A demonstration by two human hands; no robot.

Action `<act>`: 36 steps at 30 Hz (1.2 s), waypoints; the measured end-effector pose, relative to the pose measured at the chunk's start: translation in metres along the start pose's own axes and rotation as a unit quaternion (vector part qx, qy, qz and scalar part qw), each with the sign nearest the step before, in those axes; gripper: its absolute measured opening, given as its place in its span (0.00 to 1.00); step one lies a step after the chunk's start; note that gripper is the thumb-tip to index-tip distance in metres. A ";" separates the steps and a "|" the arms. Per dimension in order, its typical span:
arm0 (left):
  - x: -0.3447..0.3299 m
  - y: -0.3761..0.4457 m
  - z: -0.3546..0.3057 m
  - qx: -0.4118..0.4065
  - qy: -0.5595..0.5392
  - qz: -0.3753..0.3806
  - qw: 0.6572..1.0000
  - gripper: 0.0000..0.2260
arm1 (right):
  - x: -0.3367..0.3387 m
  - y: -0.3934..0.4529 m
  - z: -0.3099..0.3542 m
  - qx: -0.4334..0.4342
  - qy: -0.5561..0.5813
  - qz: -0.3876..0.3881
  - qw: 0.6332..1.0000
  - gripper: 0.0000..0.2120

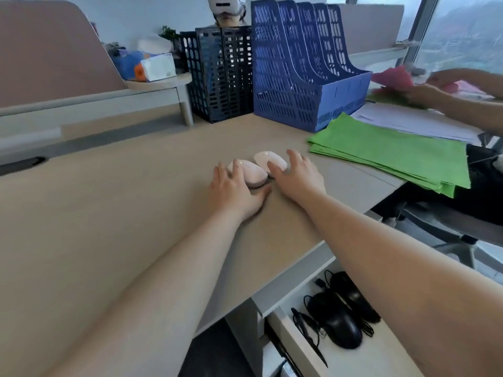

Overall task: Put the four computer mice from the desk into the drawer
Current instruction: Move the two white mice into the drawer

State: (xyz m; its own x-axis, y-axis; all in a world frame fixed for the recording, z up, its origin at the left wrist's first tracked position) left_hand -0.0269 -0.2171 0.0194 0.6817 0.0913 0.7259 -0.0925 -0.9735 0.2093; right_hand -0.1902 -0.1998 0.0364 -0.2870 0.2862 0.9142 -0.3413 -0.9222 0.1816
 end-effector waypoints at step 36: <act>-0.030 -0.191 -0.108 -0.014 -0.003 0.114 0.993 0.48 | 0.080 -0.163 -0.108 0.011 -0.339 0.278 0.899 0.14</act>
State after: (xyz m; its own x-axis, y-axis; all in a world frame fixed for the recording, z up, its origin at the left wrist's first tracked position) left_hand -0.1079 -0.0112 0.0285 0.6446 -0.1324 0.7530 -0.2656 -0.9623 0.0582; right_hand -0.2542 0.0017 0.0407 0.2061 -0.4367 0.8757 -0.2939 -0.8812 -0.3703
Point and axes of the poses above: each hand's wrist, its own y-axis towards the middle knuckle, its own x-axis out of the back of the hand, z = x × y, the point moved 9 cm from there along y, towards the middle knuckle, and after that the axes turned 14 degrees about -y, right-handed, at the moved point
